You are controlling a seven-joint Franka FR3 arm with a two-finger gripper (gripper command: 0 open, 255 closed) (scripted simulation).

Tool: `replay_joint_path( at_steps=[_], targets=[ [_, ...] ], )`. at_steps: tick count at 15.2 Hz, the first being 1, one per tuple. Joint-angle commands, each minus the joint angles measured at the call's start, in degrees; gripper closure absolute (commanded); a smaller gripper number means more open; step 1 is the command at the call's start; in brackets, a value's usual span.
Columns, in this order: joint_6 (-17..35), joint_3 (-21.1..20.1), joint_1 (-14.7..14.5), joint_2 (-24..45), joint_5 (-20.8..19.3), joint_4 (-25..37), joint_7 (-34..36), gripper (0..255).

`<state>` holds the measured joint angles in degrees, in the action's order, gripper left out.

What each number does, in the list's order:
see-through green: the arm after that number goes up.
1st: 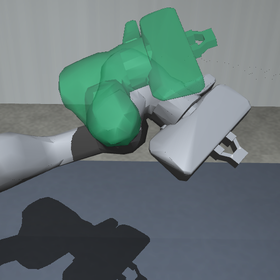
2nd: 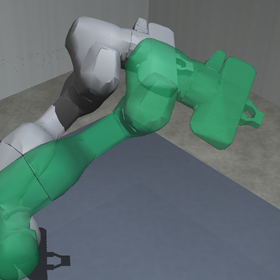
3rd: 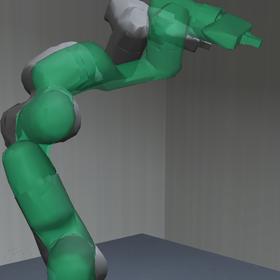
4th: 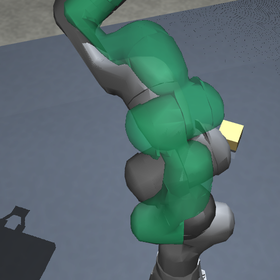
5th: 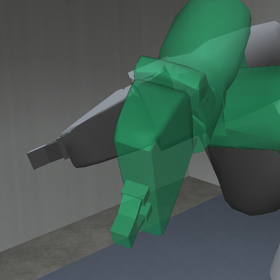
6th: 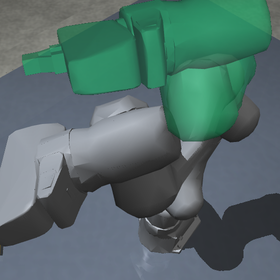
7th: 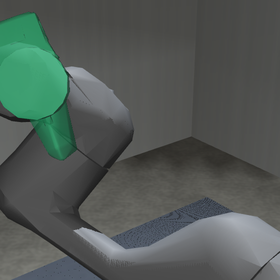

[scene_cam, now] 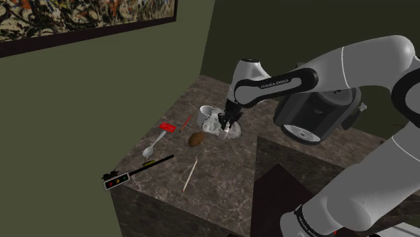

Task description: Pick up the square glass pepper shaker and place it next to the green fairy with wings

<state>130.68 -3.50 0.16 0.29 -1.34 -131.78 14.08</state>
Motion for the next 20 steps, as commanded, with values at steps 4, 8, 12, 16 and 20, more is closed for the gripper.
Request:
replay_joint_path(
  at_steps=[4, 8, 12, 16, 20],
  targets=[
    [-3.8, -0.1, -0.1, -2.5, 0.3, 1.3, -0.1, 255],
    [-6.9, 0.0, -0.1, -4.1, 0.4, 2.8, -0.3, 255],
    [-10.0, 0.0, -0.1, -5.5, 0.6, 4.5, -0.4, 255],
    [-13.1, 0.0, -0.1, -6.7, 0.7, 6.4, -0.5, 255],
    [-16.2, 0.0, -0.1, -7.7, 0.7, 8.5, -0.6, 255]
  ],
)
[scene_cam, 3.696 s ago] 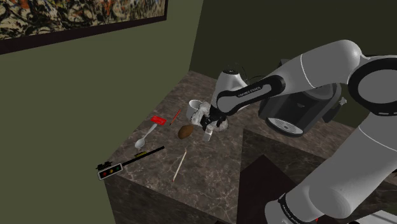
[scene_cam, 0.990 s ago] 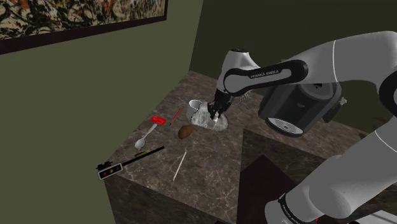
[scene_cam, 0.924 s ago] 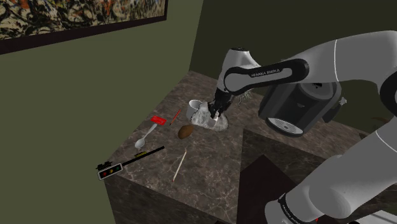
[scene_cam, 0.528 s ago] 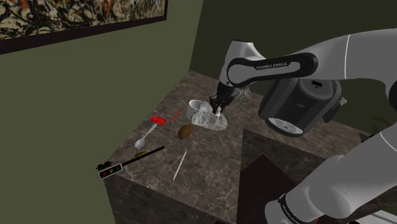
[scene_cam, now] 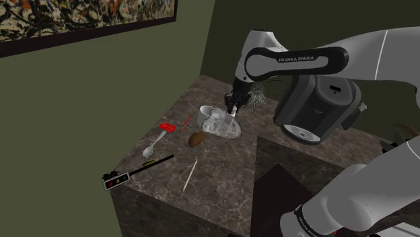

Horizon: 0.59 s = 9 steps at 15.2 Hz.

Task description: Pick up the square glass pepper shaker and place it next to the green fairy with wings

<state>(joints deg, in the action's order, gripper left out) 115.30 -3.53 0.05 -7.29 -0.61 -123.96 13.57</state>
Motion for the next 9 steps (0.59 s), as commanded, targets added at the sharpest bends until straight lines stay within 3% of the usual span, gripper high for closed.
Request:
replay_joint_path(
  at_steps=[1, 9],
  targets=[
    [-1.6, 0.1, 0.0, -0.3, 0.0, 1.2, -0.1, 255],
    [-7.7, 0.1, 0.0, -1.6, 0.1, 6.1, -0.3, 255]
  ],
)
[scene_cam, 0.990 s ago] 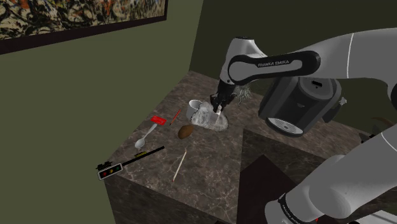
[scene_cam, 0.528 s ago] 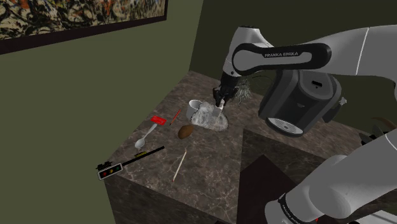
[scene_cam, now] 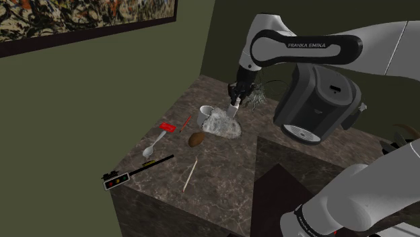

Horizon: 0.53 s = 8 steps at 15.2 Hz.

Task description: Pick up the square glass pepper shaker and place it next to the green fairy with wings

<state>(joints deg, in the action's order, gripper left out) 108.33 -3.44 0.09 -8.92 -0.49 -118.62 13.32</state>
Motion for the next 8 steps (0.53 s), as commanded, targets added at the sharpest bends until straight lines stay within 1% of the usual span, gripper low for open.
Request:
replay_joint_path(
  at_steps=[1, 8],
  targets=[
    [-1.5, 0.0, 0.0, -0.1, 0.0, 1.4, 0.0, 255],
    [-6.9, 0.0, 0.0, -0.5, 0.0, 6.4, -0.1, 255]
  ],
)
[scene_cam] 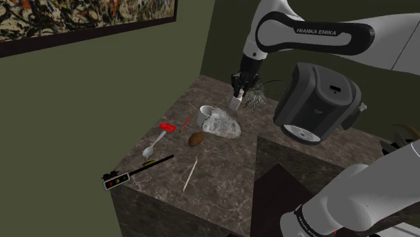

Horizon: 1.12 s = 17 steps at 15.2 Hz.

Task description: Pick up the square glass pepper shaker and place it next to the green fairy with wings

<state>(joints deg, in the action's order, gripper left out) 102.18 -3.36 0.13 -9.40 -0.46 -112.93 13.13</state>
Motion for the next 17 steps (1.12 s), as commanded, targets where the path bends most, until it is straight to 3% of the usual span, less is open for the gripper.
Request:
replay_joint_path(
  at_steps=[1, 15, 17],
  targets=[
    [-1.5, 0.0, 0.0, 0.0, 0.0, 1.5, 0.0, 255],
    [-11.9, 0.0, 0.0, 1.1, 0.0, 13.0, 0.0, 255],
    [-11.9, 1.6, 1.2, 1.1, -0.3, 13.0, -2.8, 255]
  ],
)
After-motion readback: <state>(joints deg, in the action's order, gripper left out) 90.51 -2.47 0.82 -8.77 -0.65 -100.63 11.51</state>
